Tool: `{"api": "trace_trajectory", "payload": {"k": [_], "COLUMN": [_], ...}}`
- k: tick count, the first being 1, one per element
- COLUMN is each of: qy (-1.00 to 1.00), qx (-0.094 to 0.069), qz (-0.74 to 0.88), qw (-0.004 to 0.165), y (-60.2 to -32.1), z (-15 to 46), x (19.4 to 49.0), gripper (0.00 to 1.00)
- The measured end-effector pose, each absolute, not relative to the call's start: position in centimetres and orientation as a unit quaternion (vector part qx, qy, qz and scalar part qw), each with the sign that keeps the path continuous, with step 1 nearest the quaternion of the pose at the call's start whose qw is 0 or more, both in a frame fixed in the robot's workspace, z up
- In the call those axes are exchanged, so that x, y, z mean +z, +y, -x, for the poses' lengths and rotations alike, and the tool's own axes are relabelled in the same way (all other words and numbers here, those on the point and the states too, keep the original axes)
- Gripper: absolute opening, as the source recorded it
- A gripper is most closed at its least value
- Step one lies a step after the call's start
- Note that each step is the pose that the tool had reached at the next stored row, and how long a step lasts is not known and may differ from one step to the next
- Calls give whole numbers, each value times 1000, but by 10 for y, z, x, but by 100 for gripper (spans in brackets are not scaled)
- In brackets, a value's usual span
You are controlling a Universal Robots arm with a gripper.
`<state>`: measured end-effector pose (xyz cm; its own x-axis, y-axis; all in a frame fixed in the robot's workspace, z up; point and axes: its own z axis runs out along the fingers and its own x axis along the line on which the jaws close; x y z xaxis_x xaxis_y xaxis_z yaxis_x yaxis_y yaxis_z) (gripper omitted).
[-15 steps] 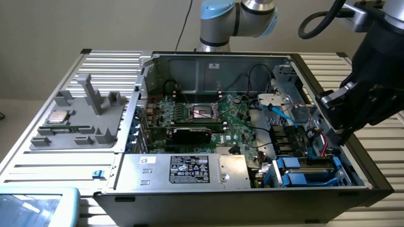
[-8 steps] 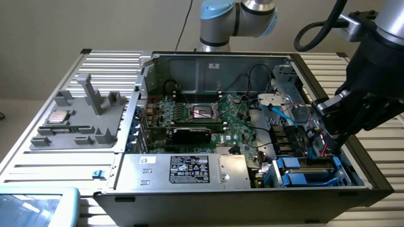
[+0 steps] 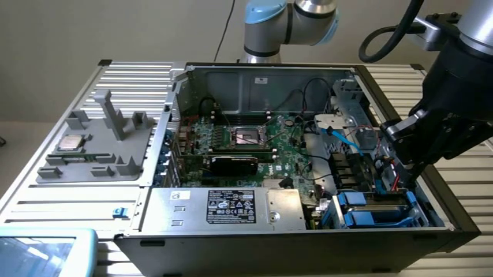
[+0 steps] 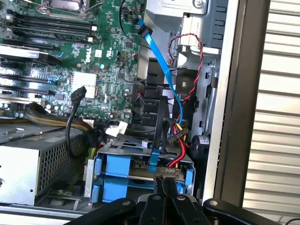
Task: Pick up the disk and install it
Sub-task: 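Insert the second disk wire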
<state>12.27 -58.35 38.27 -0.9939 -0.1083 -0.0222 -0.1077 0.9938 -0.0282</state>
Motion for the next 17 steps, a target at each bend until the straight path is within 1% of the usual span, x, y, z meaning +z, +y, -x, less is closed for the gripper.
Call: {"api": "trace_trajectory", "payload": {"k": [7, 17], "qy": [998, 998], "qx": [-13, -13], "qz": [54, 55], "qw": [12, 12], "y": [-584, -584], "z": [-123, -120], "x": [380, 362], "gripper": [11, 11]}}
